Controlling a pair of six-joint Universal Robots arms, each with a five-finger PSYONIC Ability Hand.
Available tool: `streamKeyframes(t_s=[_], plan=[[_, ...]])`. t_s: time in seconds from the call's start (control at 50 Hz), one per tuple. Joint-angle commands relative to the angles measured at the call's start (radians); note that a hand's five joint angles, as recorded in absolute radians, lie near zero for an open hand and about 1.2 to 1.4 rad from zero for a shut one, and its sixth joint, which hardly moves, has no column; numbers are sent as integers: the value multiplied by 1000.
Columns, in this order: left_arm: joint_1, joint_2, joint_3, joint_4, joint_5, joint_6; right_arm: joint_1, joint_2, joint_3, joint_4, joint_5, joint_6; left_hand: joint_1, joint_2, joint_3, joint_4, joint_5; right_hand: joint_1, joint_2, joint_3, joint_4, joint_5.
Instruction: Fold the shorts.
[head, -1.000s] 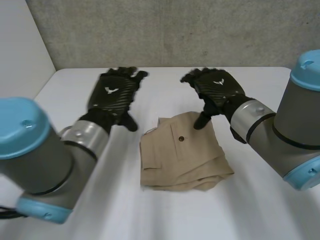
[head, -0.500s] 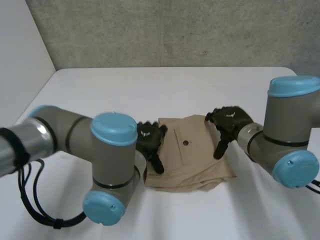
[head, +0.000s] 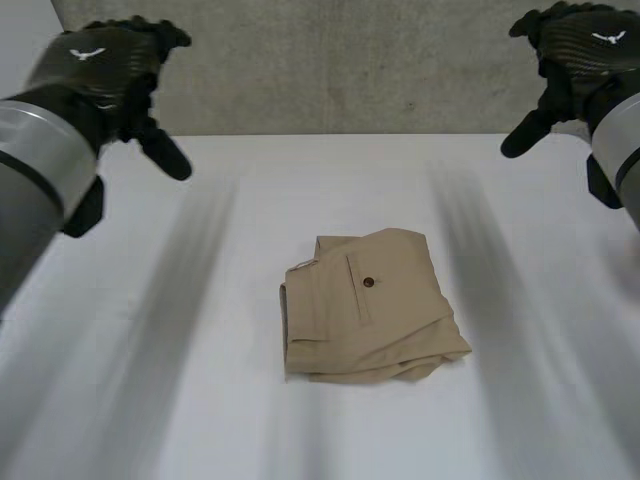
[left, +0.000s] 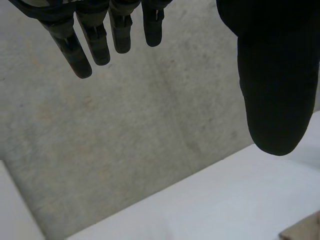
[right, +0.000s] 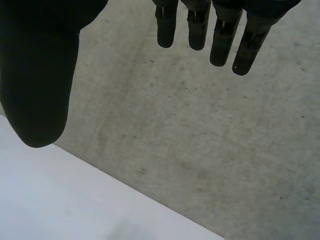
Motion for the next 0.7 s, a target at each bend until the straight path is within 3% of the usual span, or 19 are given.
streamKeyframes(t_s=[0.02, 0.7], plan=[[38, 2, -1, -56, 43, 0, -6, 8, -21, 58, -2, -5, -1, -27, -40, -31, -46, -2, -43, -40, -59, -50], [37, 10, -50, 4, 46, 3, 9, -30, 29, 60, -8, -56, -1, -27, -40, -31, -46, -2, -43, -40, -59, -50]])
